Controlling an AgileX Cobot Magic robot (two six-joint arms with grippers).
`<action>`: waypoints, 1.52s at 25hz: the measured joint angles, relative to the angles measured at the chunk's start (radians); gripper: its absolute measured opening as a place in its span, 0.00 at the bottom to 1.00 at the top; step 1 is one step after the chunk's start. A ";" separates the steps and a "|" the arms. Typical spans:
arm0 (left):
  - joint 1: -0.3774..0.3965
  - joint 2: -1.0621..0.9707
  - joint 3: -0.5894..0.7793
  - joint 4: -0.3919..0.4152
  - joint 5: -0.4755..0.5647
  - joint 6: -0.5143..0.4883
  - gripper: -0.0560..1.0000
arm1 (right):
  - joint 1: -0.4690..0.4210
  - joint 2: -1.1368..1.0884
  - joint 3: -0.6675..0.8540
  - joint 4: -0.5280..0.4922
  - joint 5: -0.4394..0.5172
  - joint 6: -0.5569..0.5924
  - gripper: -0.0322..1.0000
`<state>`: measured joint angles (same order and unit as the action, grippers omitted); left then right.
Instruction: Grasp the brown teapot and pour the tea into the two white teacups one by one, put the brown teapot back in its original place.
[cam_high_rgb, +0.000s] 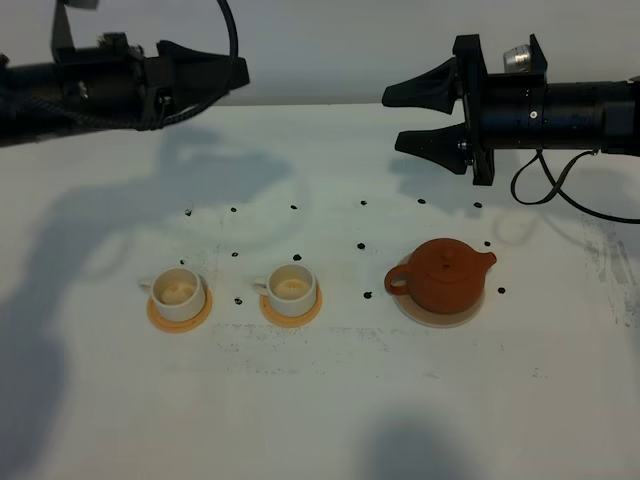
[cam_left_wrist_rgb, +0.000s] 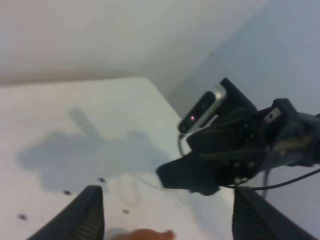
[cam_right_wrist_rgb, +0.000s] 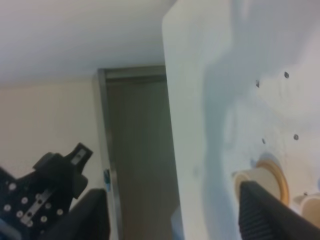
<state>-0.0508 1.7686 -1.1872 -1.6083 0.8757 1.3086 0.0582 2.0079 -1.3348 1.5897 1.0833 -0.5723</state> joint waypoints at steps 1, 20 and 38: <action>0.000 -0.020 0.000 0.017 -0.027 0.011 0.58 | 0.000 0.000 0.000 0.011 0.000 -0.011 0.59; 0.000 -0.409 0.000 0.814 -0.338 -0.389 0.57 | 0.000 -0.028 -0.299 -0.444 -0.011 -0.237 0.53; 0.000 -0.907 0.305 1.146 -0.391 -0.740 0.57 | 0.000 -0.325 -0.307 -1.201 -0.301 0.074 0.52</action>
<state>-0.0508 0.8613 -0.8819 -0.4621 0.4849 0.5690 0.0582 1.6828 -1.6417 0.3882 0.7822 -0.4988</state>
